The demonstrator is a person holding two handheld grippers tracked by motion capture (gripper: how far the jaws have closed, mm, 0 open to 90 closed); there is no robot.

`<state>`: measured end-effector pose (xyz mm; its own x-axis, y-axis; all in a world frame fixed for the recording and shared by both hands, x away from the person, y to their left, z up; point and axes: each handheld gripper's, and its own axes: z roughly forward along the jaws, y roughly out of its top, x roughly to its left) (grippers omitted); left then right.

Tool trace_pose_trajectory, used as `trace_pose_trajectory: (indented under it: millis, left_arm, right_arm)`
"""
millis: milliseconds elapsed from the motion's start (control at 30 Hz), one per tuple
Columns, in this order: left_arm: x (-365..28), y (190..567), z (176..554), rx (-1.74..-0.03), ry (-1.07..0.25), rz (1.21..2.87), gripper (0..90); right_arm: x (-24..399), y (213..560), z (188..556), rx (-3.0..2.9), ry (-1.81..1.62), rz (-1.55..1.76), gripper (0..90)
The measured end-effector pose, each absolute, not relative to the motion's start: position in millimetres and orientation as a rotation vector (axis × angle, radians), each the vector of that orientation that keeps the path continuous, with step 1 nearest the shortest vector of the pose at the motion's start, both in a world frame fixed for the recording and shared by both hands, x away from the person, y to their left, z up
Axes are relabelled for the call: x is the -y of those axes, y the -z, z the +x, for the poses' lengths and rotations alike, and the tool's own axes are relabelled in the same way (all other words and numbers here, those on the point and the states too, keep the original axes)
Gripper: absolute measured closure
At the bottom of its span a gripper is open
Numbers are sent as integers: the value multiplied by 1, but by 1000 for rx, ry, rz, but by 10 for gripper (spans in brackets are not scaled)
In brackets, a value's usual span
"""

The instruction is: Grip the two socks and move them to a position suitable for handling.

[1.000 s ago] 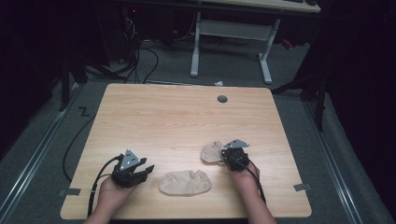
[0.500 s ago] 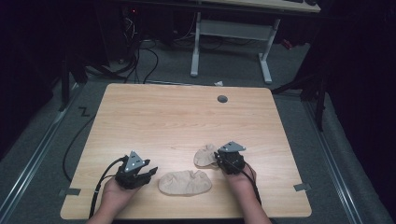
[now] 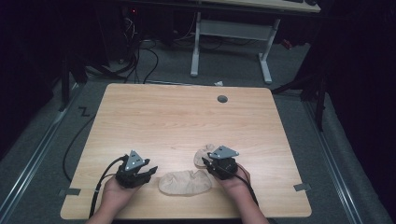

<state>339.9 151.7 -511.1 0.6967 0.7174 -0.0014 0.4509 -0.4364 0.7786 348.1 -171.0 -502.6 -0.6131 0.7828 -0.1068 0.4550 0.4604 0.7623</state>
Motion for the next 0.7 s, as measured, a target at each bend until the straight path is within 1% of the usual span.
trace_pose_trajectory:
  millis: [300, 600, 700]
  left_arm:
    - [-150, 511, 338, -887, -425, 2110, 554]
    - [-148, 512, 338, -864, -419, 2128, 554]
    - [-149, 511, 337, -859, -421, 2123, 554]
  right_arm:
    - [156, 516, 356, -2356, -947, 1031, 595]
    - [154, 521, 360, -2372, -915, 1061, 588]
    - [152, 524, 360, -2381, -907, 1067, 608]
